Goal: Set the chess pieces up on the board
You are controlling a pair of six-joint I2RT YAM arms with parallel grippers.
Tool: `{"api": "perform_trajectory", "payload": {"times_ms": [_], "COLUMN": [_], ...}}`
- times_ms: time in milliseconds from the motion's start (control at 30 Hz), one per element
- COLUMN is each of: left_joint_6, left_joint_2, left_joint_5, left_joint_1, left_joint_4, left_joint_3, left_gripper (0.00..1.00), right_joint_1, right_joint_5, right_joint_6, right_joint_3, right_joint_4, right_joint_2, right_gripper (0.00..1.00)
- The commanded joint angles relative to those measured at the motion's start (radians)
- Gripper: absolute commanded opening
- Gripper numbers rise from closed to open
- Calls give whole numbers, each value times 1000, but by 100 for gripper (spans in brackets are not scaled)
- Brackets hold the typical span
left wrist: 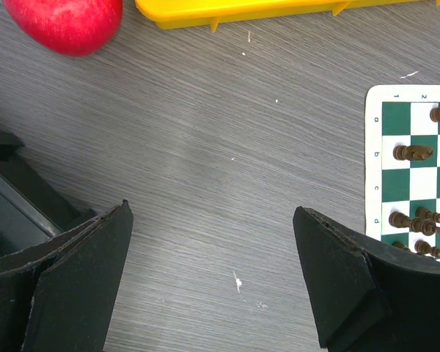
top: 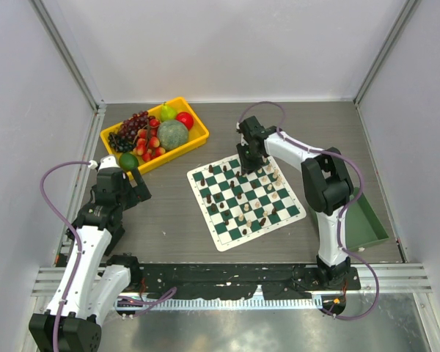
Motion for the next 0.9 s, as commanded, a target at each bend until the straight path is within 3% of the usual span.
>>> {"api": "perform_trajectory", "payload": {"times_ms": [0, 367, 867], "left_joint_6": [1, 1, 2], "left_joint_2": [-10, -5, -4], "left_joint_5": [8, 9, 2], "left_joint_1": [5, 5, 5], "left_joint_4": [28, 31, 28], "left_joint_3": [2, 4, -2], "left_gripper": [99, 99, 99], "right_joint_1": [0, -2, -32], "right_joint_5": [0, 29, 212], "right_joint_6": [-8, -17, 3], "right_joint_3": [38, 53, 81], "right_joint_4": [3, 0, 9], "right_joint_2": [-5, -41, -57], "right_gripper": [28, 17, 16]}}
